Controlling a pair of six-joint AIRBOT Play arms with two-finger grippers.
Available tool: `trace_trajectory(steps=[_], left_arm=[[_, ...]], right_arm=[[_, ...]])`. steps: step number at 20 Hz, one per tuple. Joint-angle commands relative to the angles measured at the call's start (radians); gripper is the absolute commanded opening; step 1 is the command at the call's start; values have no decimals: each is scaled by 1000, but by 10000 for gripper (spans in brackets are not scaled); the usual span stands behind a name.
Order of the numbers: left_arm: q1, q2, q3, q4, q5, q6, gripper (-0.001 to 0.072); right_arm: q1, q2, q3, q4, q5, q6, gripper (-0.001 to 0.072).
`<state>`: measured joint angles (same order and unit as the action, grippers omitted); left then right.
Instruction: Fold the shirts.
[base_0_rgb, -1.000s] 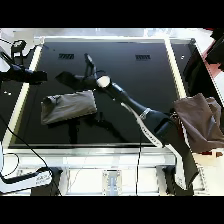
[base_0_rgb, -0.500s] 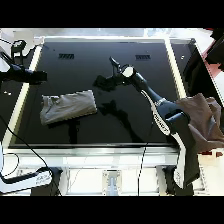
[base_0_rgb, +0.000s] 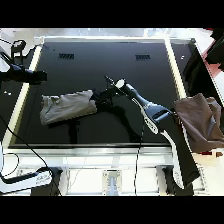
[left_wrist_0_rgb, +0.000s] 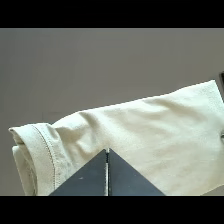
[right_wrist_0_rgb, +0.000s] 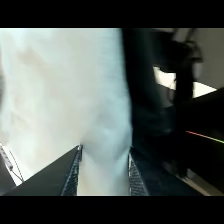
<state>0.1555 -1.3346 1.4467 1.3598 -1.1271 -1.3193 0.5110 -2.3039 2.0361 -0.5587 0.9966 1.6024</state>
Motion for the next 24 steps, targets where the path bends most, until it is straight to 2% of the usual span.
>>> trace_trajectory(steps=[1,4,5,6,9,13,15,19,24], left_arm=[[0,0,0,0,0,0,9],[0,0,0,0,0,0,9],[0,0,0,0,0,0,9],[0,0,0,0,0,0,9],[0,0,0,0,0,0,9],[0,0,0,0,0,0,9],[0,0,0,0,0,0,9],[0,0,0,0,0,0,9],[0,0,0,0,0,0,9]], right_arm=[[40,-18,27,59,-34,-23,319],[67,-19,27,67,-56,-23,310],[72,-19,27,71,-61,-22,194],[77,-19,27,92,-68,-25,21],[50,-3,27,192,-72,-41,14],[-95,117,27,152,-45,-78,13],[-209,219,27,22,18,-63,12],[-481,436,27,-314,177,69,12],[-847,702,27,-557,457,99,12]])
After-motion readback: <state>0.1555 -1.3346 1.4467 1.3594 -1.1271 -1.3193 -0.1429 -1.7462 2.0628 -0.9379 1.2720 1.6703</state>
